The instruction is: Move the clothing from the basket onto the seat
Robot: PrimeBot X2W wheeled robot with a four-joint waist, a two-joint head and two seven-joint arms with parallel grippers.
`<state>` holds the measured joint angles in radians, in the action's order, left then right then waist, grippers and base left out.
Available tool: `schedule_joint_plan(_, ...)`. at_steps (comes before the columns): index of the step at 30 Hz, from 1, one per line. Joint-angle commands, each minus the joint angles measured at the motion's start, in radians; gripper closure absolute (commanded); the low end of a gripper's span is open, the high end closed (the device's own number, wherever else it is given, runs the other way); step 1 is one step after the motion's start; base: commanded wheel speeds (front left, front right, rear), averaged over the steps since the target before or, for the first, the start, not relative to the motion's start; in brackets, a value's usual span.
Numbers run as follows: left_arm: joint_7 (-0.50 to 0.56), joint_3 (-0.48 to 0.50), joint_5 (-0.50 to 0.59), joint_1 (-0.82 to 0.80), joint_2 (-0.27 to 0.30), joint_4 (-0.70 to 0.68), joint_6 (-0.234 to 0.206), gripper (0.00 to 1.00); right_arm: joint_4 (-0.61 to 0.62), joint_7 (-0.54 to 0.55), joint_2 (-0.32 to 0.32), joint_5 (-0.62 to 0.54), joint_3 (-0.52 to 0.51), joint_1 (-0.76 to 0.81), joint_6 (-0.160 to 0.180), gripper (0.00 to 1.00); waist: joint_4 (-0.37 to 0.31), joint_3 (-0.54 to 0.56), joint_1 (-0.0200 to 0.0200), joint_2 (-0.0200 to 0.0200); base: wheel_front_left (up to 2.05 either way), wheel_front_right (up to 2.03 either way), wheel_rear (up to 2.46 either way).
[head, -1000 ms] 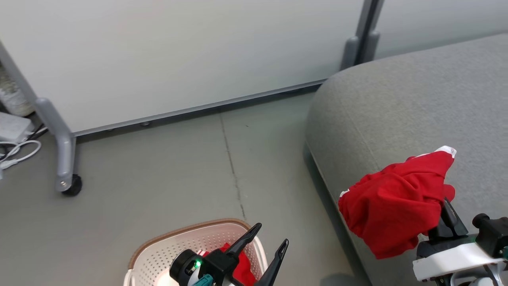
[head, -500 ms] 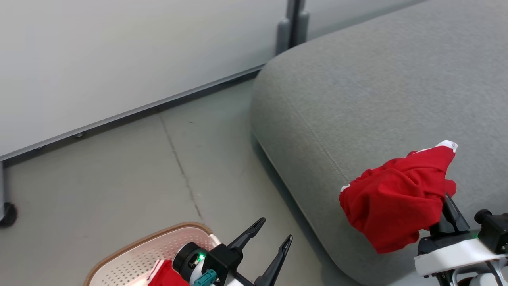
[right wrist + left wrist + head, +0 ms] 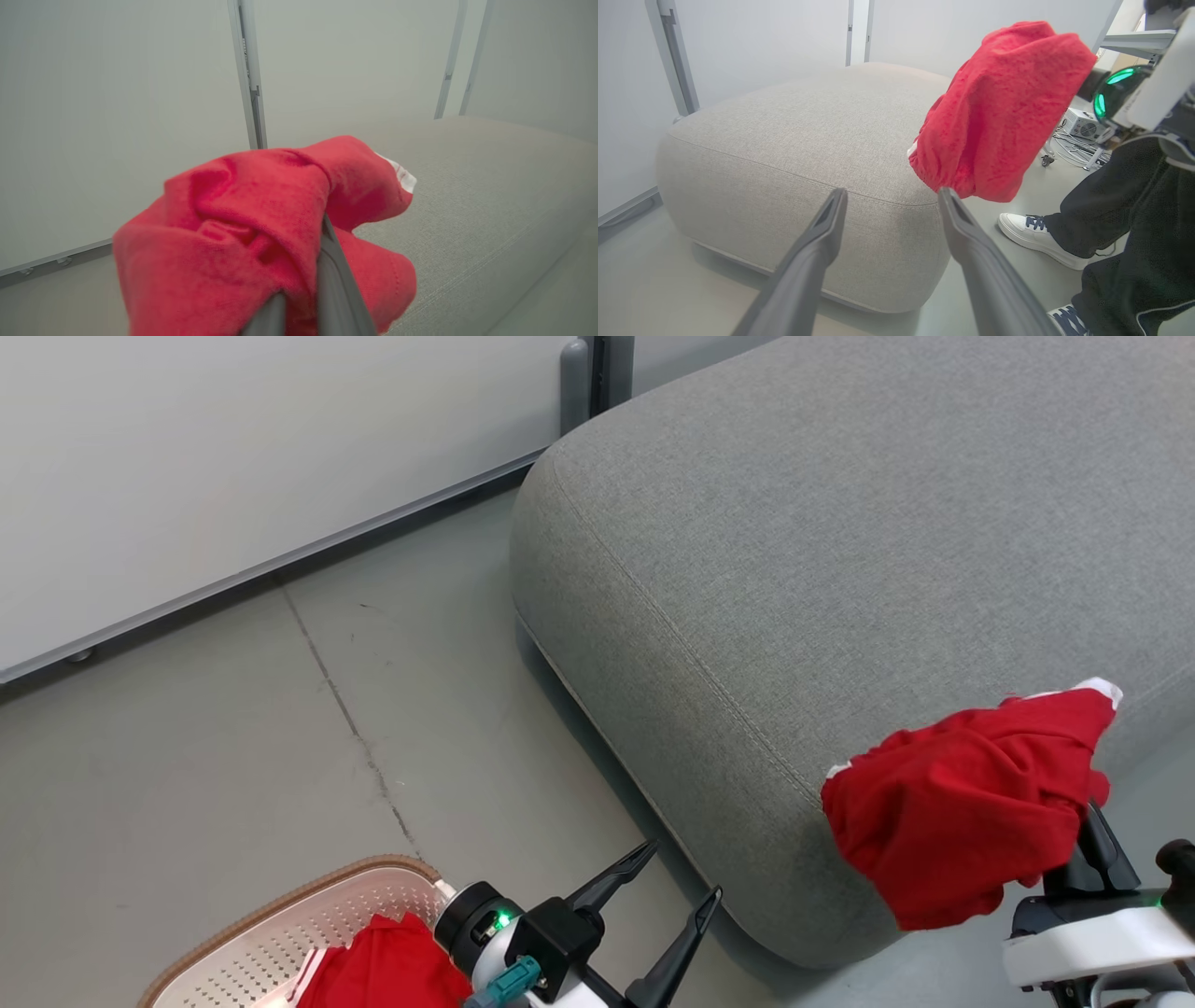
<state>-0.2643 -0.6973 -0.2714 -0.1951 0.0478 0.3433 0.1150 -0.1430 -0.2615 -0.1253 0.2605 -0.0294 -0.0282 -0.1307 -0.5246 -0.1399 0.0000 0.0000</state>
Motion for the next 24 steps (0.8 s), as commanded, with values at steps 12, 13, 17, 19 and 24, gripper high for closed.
schedule_joint_plan(12,0.0,0.0,0.007,-0.038,0.005,0.005,0.006,0.0,-0.004,-0.005,-0.001,-0.01,-0.034,-0.009,0.0,1.0,0.003,-0.021,0.0,0.0,0.0,0.0,0.0)
schedule_joint_plan(13,0.0,0.003,0.006,-0.036,0.005,0.002,0.003,0.0,-0.002,-0.005,-0.005,-0.013,-0.034,-0.016,0.0,1.0,0.003,-0.021,0.0,0.0,0.0,0.0,0.0)
schedule_joint_plan(17,0.0,0.018,0.009,-0.034,0.005,-0.008,-0.008,0.0,0.017,-0.005,-0.023,-0.009,-0.031,-0.06,0.0,1.0,0.005,-0.035,0.0,0.0,0.0,0.0,0.0)
schedule_joint_plan(19,0.0,0.025,0.016,-0.041,0.005,-0.012,-0.01,0.0,0.026,-0.005,-0.04,-0.011,-0.024,-0.099,0.0,1.0,0.005,-0.048,0.0,0.0,0.0,0.0,0.0)
schedule_joint_plan(24,0.0,0.037,0.046,-0.068,0.005,-0.013,-0.008,0.0,0.05,-0.005,-0.087,-0.018,-0.062,-0.234,0.0,1.0,0.027,-0.115,0.0,0.0,0.0,0.0,0.0)
